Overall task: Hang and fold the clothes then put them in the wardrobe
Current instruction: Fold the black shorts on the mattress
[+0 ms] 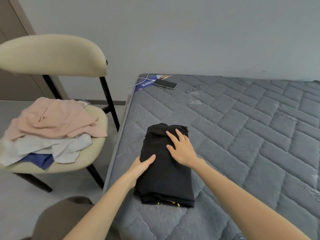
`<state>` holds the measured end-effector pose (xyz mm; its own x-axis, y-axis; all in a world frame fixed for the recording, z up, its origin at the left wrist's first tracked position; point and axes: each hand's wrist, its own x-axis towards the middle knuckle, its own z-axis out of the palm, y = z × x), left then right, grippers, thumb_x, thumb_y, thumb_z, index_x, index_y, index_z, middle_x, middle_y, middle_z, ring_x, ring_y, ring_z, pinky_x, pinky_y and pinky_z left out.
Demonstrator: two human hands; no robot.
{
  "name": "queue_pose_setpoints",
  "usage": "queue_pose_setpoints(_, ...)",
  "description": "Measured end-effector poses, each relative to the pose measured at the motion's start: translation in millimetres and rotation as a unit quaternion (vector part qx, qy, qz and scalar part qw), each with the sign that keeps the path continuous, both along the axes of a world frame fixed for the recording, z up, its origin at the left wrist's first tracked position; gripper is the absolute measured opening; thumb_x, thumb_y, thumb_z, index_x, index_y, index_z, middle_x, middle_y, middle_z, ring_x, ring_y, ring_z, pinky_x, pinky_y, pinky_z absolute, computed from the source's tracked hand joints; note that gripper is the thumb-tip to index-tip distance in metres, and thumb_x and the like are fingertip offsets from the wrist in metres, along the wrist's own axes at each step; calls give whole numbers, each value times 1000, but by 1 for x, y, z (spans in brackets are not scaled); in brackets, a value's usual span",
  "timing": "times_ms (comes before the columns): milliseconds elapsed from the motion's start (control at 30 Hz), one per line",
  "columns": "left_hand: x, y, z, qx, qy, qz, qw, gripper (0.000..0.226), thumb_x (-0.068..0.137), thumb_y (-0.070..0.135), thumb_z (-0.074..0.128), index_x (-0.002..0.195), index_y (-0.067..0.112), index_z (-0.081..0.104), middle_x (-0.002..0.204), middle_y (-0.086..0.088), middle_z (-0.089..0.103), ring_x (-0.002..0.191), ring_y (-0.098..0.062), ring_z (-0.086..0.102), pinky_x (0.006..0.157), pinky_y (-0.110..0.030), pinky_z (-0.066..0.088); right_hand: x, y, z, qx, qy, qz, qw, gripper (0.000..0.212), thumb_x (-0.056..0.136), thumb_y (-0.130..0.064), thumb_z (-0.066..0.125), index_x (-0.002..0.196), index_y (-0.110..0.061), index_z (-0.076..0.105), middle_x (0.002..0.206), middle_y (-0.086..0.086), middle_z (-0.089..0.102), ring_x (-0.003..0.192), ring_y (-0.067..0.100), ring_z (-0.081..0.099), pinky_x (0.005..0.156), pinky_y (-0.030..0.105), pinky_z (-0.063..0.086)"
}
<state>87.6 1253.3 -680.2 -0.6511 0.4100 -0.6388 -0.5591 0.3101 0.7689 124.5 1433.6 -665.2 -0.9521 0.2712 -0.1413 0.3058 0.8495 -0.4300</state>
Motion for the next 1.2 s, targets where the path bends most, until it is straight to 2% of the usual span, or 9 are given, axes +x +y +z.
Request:
queue_pose_setpoints(200, 14, 1, -18, -151, 181, -33, 971, 89, 90, 46, 55, 151, 15, -2, 149, -11, 34, 130, -28, 42, 104, -39, 38, -14, 9, -15, 29, -48, 6, 998, 50, 103, -40, 25, 150, -44, 6, 161, -4, -5, 147, 33, -3, 117, 54, 10)
queue_pose_setpoints(333, 16, 10, -14, -318, 465, -106, 819, 86, 93, 55, 42, 149, 22, -14, 155, -13, 8, 142, -30, 17, 111, -47, 25, -22, 19, -16, 66, 16, -11, 998, 49, 102, -41, 30, 149, -41, 16, 160, -1, 10, 143, 33, 11, 114, 49, 21)
queue_pose_setpoints(400, 16, 21, -15, -327, 530, -160, 766, 80, 93, 61, 30, 150, 24, -14, 158, -6, -12, 146, -26, -8, 115, -53, 0, -27, 28, -17, 81, 40, -21, 996, 52, 100, -46, 34, 149, -38, 19, 159, 0, 13, 142, 34, 14, 113, 48, 24)
queue_pose_setpoints(500, 19, 39, -21, -343, 576, -229, 706, 82, 85, 72, 12, 149, 29, -16, 156, -4, -25, 144, -25, -21, 108, -55, -20, -30, 42, -22, 30, 33, -47, 998, 55, 97, -52, 38, 147, -32, 28, 155, 2, 25, 138, 32, 25, 110, 48, 29)
queue_pose_setpoints(633, 18, 48, -40, -341, 581, -268, 689, 81, 75, 83, 5, 139, 46, -28, 153, -3, -30, 140, -31, -30, 104, -60, -25, -36, 51, -30, -48, 86, -58, 993, 35, 97, -46, 43, 128, -31, 52, 127, 0, 49, 118, 24, 39, 97, 41, 38)
queue_pose_setpoints(800, 18, 42, -56, -341, 577, -260, 695, 86, 72, 87, 10, 140, 48, -26, 153, -2, -32, 138, -34, -32, 105, -61, -21, -56, 62, -27, -73, 171, -53, 981, 21, 99, -30, 47, 87, -22, 62, 84, -6, 50, 83, 11, 46, 76, 30, 33)
queue_pose_setpoints(900, 20, 43, -60, -332, 569, -249, 710, 87, 72, 87, 11, 140, 48, -24, 152, -1, -35, 137, -34, -33, 106, -62, -18, -74, 70, -14, -115, 190, -99, 970, 22, 96, -28, 52, 79, -18, 62, 85, 2, 56, 74, 9, 47, 72, 28, 37)
queue_pose_setpoints(1067, 19, 43, -61, -332, 563, -247, 715, 87, 72, 87, 13, 140, 49, -25, 151, -1, -35, 135, -33, -37, 106, -64, -16, -81, 61, -15, -68, 89, -2, 994, 27, 86, -51, 61, 84, -25, 69, 100, -5, 52, 87, 10, 55, 81, 28, 42)
queue_pose_setpoints(1200, 20, 42, -62, -327, 566, -242, 717, 86, 73, 86, 15, 141, 49, -23, 153, -1, -32, 137, -33, -33, 105, -63, -18, -80, 56, -16, -7, 122, 33, 992, 33, 88, -45, 60, 78, -15, 66, 91, 1, 57, 79, 17, 56, 73, 36, 48)
